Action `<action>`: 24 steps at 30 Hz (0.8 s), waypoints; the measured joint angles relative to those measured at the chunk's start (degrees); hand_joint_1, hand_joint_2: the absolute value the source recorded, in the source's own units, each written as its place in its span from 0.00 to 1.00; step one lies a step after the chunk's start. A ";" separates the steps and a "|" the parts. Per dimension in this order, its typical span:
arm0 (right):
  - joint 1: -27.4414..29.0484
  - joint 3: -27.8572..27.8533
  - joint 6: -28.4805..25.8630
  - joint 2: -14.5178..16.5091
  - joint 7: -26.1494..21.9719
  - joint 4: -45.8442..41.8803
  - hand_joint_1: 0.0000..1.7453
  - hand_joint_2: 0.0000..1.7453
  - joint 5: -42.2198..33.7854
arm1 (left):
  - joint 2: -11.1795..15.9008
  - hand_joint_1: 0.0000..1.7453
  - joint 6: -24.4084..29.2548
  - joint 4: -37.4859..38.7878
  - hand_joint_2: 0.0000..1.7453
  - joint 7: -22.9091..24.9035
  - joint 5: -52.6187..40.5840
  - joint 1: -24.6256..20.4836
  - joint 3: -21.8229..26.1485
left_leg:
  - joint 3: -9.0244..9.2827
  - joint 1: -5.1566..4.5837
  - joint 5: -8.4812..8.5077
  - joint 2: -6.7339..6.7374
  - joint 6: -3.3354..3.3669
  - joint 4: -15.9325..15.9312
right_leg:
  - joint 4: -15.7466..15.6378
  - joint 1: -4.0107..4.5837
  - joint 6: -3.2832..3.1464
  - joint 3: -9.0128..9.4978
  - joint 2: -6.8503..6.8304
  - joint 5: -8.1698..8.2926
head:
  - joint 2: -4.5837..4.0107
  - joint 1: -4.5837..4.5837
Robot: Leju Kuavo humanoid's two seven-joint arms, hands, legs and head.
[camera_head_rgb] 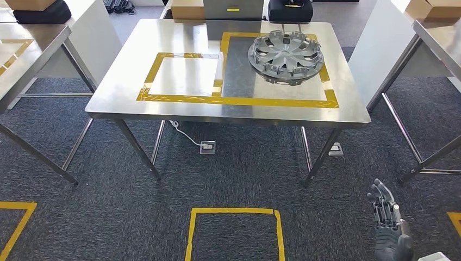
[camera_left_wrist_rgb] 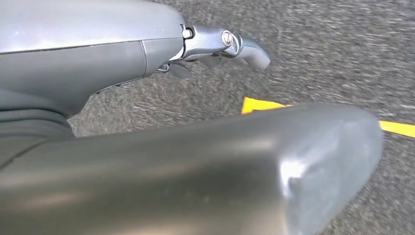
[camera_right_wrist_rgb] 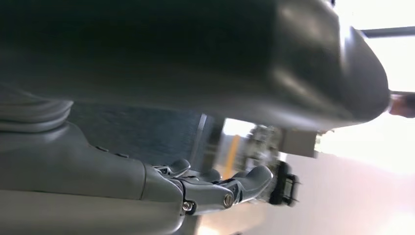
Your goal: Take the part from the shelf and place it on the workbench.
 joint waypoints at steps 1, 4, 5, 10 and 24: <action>-0.44 -1.94 1.15 1.17 -0.05 1.70 0.00 0.00 1.89 | 0.03 0.00 0.00 -0.02 0.00 0.01 -0.20 -0.03 0.02 | 2.28 0.09 1.66 0.00 -0.08 -2.34 | 0.26 -0.10 0.23 -0.89 0.00 0.50 | 0.00 -0.06; -2.38 -9.11 4.27 4.33 -1.18 7.48 0.00 0.00 8.66 | -0.11 0.00 -0.01 -0.09 0.00 0.01 -0.67 -0.33 0.06 | 9.85 0.17 2.08 -0.40 0.21 -13.23 | 1.10 -0.11 1.25 -2.61 -0.01 1.71 | 0.00 -0.28; -3.25 -11.66 4.97 5.13 -1.54 9.49 0.00 0.00 10.94 | -0.17 0.00 -0.03 -0.10 0.00 0.00 -0.77 -0.40 0.12 | 10.74 0.08 1.44 -0.56 0.64 -15.02 | 1.18 -0.03 1.60 -2.78 0.00 2.14 | 0.00 -0.33; -7.64 -24.56 3.80 6.45 -3.06 24.26 0.00 0.00 23.63 | -0.22 0.00 -0.36 -0.12 0.00 -0.07 -1.57 -0.53 0.58 | 8.60 -0.06 3.41 -0.25 3.36 -15.51 | 4.50 -0.23 3.23 -4.54 0.22 -1.11 | 0.00 0.06; -18.18 -39.20 -12.41 -1.57 6.16 73.85 0.00 0.75 41.98 | -0.46 0.00 0.03 -0.11 0.00 0.94 -2.81 -0.63 1.46 | 2.50 -1.16 8.63 0.49 3.44 -15.22 | -1.26 1.74 0.40 5.56 0.12 -4.46 | 0.00 0.60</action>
